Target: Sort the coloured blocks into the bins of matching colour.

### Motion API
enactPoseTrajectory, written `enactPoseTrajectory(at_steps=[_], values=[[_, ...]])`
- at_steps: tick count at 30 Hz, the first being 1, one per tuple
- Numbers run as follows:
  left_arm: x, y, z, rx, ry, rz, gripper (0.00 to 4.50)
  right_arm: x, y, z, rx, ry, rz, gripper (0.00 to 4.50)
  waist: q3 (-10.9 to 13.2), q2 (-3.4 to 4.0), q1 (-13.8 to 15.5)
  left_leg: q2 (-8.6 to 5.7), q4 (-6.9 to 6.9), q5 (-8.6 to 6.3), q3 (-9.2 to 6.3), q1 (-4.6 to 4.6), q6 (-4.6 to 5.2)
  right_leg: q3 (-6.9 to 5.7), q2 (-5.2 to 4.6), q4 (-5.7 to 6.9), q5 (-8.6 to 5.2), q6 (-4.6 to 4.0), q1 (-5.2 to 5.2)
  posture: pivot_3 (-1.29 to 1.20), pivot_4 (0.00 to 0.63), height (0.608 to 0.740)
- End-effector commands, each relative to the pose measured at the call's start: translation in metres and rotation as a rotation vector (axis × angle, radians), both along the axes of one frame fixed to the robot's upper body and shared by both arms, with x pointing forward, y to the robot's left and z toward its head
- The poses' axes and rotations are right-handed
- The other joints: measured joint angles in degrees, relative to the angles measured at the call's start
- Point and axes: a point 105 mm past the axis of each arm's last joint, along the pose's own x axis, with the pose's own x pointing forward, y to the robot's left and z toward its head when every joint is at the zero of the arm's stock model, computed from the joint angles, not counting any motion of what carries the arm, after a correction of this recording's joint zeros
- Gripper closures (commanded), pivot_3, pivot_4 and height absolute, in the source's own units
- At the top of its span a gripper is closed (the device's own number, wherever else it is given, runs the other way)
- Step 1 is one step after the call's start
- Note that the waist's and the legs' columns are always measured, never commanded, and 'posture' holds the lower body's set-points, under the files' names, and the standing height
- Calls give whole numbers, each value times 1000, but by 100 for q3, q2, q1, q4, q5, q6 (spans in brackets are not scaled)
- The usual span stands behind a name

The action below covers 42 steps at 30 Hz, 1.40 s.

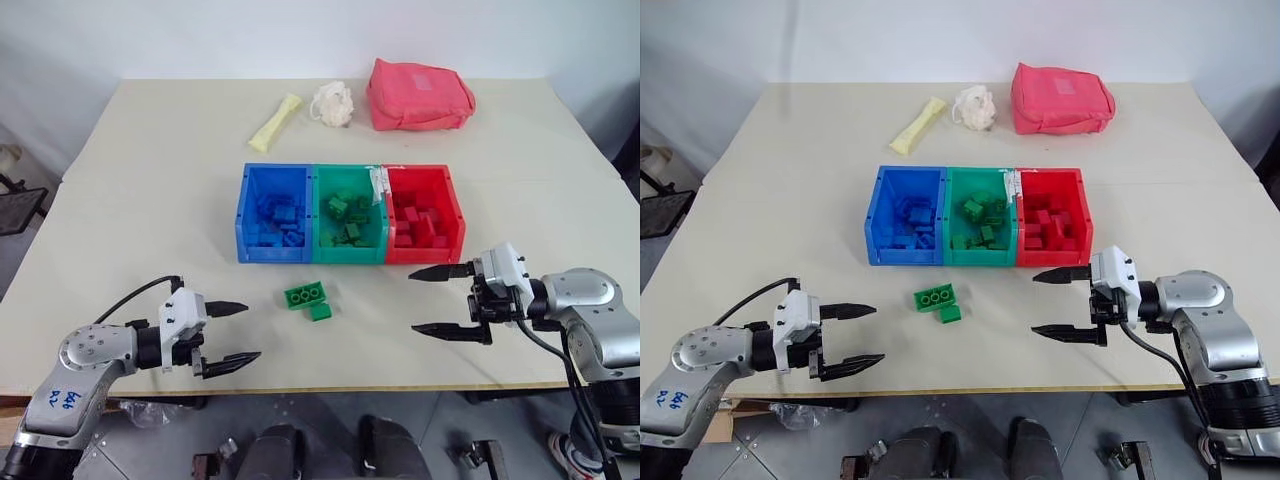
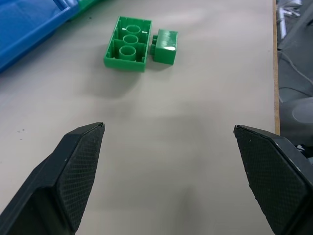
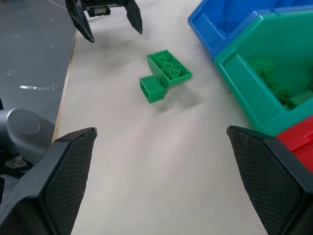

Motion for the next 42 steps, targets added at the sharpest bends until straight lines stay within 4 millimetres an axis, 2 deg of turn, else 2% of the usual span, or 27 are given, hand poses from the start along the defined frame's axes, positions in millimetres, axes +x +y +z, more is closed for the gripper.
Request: enactPoseTrajectory(at_steps=[1,7,10,19,23,30,35,42], values=[[0,-7,9,-2,-56,26,0,2,3,7,16,-40,23,34,0,0,1,0,0,0,0,0,0,0,0,0,0,0,0,0,150,740],[18,-25,7,-22,-82,79,0,6,8,8,19,-55,20,34,0,0,25,-3,1,0,0,0,0,-3,2,3,0,0,0,0,150,740],[30,-41,-10,-13,-44,76,0,6,10,10,29,-68,2,34,-1,1,48,-6,2,1,0,1,1,-5,30,7,0,1,0,0,150,740],[57,-80,-27,14,-92,7,0,0,9,10,39,-85,-68,34,-1,1,178,-8,22,2,4,1,4,-12,35,21,1,2,2,0,150,740],[62,-89,-24,-1,-115,-47,871,-3,7,10,41,-85,-88,0,-1,1,179,-11,32,3,8,2,5,-13,34,20,2,5,8,0,150,740],[65,-90,-20,-14,-119,-61,2982,-5,3,10,41,-90,-124,0,-1,1,151,-8,30,3,7,3,5,-13,35,23,2,5,6,0,150,740],[67,-93,-4,-51,-154,-65,3005,-4,-3,10,50,-97,-165,0,-1,1,146,-8,30,3,6,3,5,-12,34,23,2,5,7,0,150,740],[76,-110,41,-151,-255,-55,3005,-2,-12,15,92,-115,-226,0,-1,0,159,-10,31,4,4,1,7,-13,34,23,3,5,8,0,150,740]])
